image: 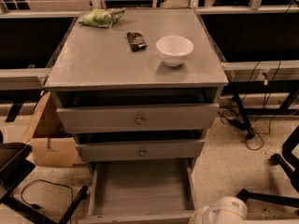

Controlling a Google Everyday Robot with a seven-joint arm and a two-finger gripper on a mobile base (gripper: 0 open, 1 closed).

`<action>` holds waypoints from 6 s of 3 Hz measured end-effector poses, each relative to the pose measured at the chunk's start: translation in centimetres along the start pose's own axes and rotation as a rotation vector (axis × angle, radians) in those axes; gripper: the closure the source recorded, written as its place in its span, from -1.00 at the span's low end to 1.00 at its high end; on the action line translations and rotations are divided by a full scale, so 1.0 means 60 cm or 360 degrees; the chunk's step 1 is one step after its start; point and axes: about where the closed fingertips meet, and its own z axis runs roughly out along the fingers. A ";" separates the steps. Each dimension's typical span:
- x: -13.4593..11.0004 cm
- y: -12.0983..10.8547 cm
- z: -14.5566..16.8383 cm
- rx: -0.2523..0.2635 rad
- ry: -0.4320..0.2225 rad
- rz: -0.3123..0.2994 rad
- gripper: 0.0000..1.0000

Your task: Close bottom drawer

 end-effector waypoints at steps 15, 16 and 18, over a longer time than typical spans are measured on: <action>-0.123 -0.056 0.310 0.0050 -0.0869 -0.0295 0.49; -0.123 -0.056 0.310 0.0050 -0.0869 -0.0295 0.02; -0.123 -0.056 0.310 0.0050 -0.0869 -0.0295 -0.91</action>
Offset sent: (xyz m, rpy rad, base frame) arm -0.0339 -0.0014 -0.1326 -0.0137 0.0843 0.0014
